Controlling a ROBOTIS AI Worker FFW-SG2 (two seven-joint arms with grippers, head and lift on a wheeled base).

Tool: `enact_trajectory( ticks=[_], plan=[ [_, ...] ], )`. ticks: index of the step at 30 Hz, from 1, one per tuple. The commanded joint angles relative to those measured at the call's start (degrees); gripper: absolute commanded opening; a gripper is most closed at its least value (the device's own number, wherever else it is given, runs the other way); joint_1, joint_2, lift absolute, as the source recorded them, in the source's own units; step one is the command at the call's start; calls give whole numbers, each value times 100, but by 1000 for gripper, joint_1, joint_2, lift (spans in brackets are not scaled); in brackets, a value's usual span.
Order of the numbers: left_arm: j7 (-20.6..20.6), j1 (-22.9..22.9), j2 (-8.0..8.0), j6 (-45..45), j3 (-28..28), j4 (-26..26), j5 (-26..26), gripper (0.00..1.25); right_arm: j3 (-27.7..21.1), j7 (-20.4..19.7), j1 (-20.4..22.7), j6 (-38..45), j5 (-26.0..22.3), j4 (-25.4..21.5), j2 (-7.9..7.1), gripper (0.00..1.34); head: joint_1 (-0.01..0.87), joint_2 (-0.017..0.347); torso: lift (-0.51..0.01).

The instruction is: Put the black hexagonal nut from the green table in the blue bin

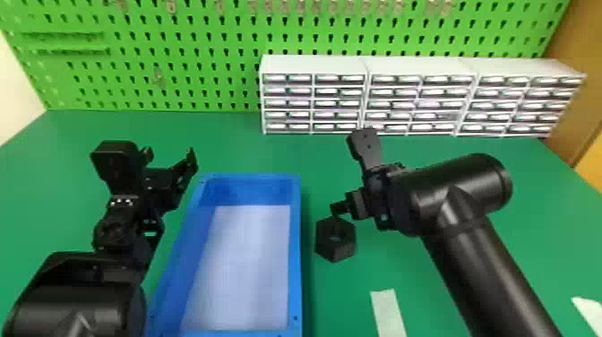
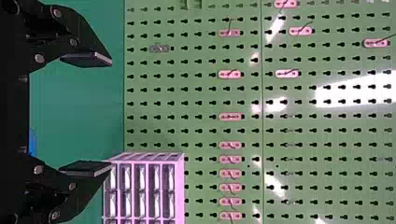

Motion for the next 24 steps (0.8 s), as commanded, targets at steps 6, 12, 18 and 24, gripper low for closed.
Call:
enact_trajectory(
  ticks=[6, 12, 18, 24],
  plan=[
    [0, 2, 0, 0, 3, 8, -9, 785, 356, 8, -465, 326, -388, 543, -69, 942, 686, 52, -97],
    [0, 2, 0, 0, -6, -1, -17, 785, 462, 263, -676, 370, -440, 1000, -69, 942, 686, 52, -97],
    [0, 2, 0, 9, -6, 8, -26, 785, 541, 491, -817, 388, -221, 1255, -69, 942, 686, 52, -97],
    [0, -16, 0, 9, -6, -1, -35, 785, 594, 728, -904, 335, 43, 1457, -69, 940, 686, 52, -97]
  ],
)
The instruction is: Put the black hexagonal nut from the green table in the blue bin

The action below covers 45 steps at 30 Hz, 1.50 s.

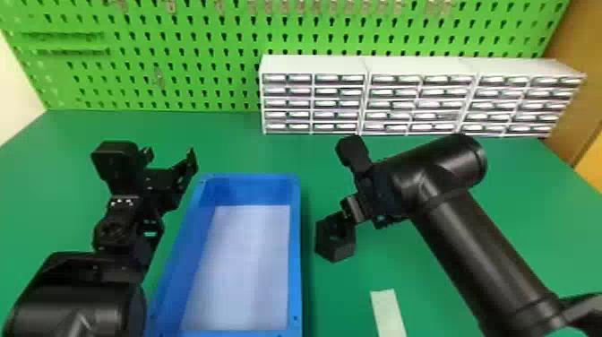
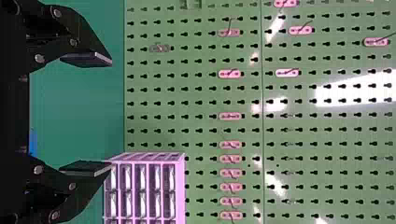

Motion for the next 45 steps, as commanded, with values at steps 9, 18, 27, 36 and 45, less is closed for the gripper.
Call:
enact_trajectory(
  ticks=[9, 18, 27, 36, 45],
  plan=[
    [0, -16, 0, -4, -9, -3, -9, 785, 40, 112, -126, -107, 215, 410, 0, 936, 686, 52, -97],
    [0, -16, 0, 5, 0, -3, -9, 785, 40, 147, -161, -222, 171, 657, 18, 934, 686, 52, -97],
    [0, -16, 0, -4, -9, 6, -26, 785, 101, 147, -170, -230, 171, 700, 27, 727, 686, 52, -97],
    [0, -8, 0, -4, 0, -3, -26, 785, 154, 174, -179, -222, 259, 700, 27, 439, 686, 52, -97],
    [0, 1, 0, -4, 9, -3, -35, 785, 215, 446, -196, -222, 505, 648, 35, 267, 686, 52, -97]
  ],
)
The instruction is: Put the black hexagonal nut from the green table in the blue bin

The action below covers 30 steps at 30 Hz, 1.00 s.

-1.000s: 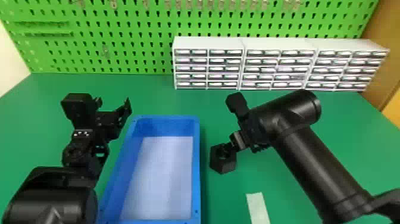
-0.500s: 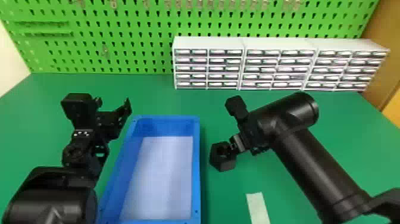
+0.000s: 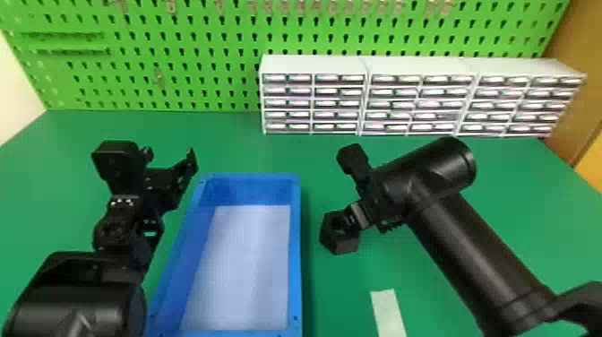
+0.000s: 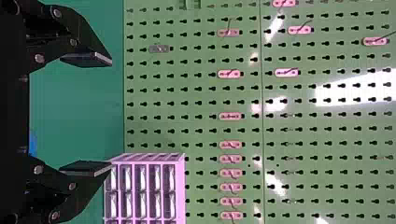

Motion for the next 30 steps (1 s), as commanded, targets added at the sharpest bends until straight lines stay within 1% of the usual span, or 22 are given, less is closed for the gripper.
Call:
enact_trajectory(
  ticks=[1, 8, 11, 16, 22, 30],
  plan=[
    [0, 3, 0, -4, 6, -3, -2, 785, 12, 44, -10, 0, 88, -24, 6, 267, 686, 52, -97],
    [0, 12, 0, -4, -3, -3, 6, 785, 12, 176, -10, 0, 211, -68, 6, 267, 686, 52, -97],
    [0, 12, 0, 5, 6, -3, -2, 785, -67, 369, -1, 44, 387, -147, -3, 267, 686, 52, -97],
    [0, 12, 0, -4, 6, -3, -2, 785, -243, 642, 43, 229, 879, -516, -3, 267, 686, 52, -97],
    [0, 12, 0, 5, 6, -3, -2, 785, -480, 756, 139, 457, 1160, -1061, -38, 267, 686, 52, -97],
    [0, 12, 0, 5, 6, -3, -2, 785, -594, 809, 210, 738, 1406, -1799, -73, 267, 686, 52, -97]
  ],
)
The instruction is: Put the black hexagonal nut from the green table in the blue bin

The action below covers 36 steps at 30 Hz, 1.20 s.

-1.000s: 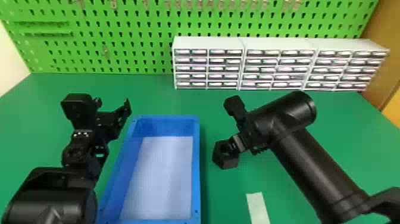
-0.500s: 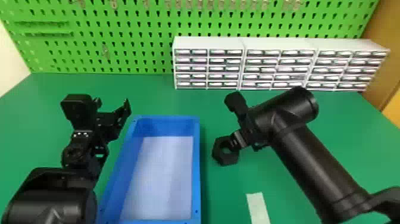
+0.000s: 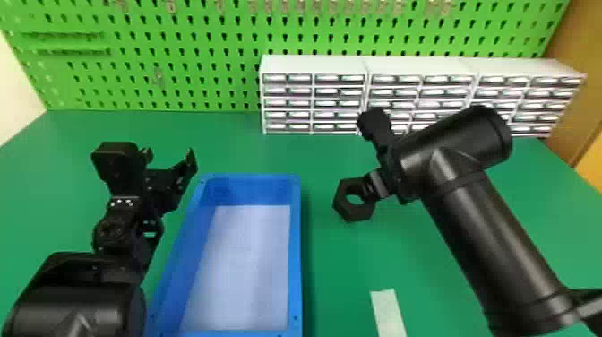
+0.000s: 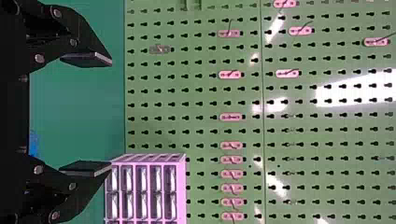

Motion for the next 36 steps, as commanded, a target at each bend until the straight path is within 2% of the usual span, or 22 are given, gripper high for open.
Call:
enact_trajectory(
  ticks=[1, 9, 19, 28, 36],
  plan=[
    [0, 0, 0, 0, 0, 0, 0, 785, -51, 30, 47, 181, 127, -500, -33, 267, 686, 52, -97],
    [0, 0, 0, 0, 0, 0, 0, 785, -148, 56, 187, 304, 154, -1458, -60, 267, 686, 52, -97],
    [0, -9, 0, 9, 0, 0, 0, 785, -51, 56, 293, 330, -136, -2469, -77, 267, 686, 52, -97],
    [0, -9, 0, 9, 18, 0, 0, 785, 257, 56, 301, 102, -673, -2899, -104, 267, 686, 52, -97],
    [0, -18, 0, 9, 26, 0, 0, 785, 591, 47, 284, -294, -1244, -2978, -139, 267, 686, 52, -97]
  ],
)
